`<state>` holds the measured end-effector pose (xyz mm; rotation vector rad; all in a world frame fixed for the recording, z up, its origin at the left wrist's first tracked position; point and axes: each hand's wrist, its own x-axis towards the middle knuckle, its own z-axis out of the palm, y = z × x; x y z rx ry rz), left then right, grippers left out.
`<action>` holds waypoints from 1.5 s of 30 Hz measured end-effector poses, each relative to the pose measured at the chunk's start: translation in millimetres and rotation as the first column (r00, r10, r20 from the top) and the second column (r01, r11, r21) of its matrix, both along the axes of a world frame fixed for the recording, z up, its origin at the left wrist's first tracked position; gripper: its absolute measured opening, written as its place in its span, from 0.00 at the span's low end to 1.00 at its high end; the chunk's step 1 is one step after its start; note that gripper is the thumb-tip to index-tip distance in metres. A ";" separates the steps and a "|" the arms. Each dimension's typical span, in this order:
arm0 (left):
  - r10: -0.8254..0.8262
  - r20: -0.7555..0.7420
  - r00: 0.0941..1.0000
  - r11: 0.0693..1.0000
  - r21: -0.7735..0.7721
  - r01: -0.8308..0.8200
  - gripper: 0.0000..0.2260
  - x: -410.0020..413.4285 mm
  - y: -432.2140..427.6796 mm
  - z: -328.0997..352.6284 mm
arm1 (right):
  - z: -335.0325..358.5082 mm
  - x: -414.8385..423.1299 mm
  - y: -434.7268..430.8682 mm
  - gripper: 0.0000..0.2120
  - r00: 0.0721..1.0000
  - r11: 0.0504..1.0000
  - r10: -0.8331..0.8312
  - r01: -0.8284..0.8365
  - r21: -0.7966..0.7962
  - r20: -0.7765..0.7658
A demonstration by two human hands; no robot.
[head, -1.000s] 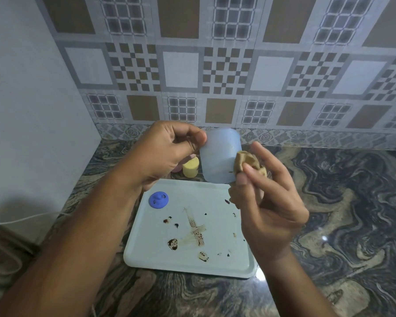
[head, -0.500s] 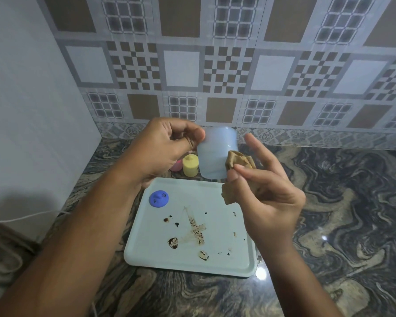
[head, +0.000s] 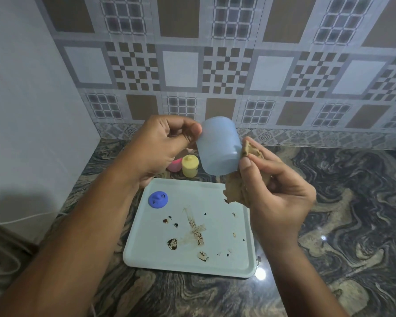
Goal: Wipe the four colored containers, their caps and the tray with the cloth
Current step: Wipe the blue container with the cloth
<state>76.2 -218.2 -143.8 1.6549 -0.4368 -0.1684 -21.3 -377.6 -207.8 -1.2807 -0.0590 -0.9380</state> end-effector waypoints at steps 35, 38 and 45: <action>-0.051 0.224 0.973 0.984 0.177 0.011 0.07 -1.6 1.8 -4.2 | -26.3 10.7 -4.5 0.48 0.965 0.918 -0.094 -0.010 -0.395 -0.243; -0.107 0.199 0.974 0.983 0.169 0.074 0.08 -1.2 5.8 -3.6 | -29.0 8.9 -6.3 0.46 0.970 0.941 -0.065 -0.019 -0.338 -0.235; -0.097 0.234 0.967 0.976 0.213 0.046 0.05 2.7 -1.9 -11.8 | -33.7 8.3 -2.8 0.47 0.977 0.950 -0.077 0.012 -0.312 -0.199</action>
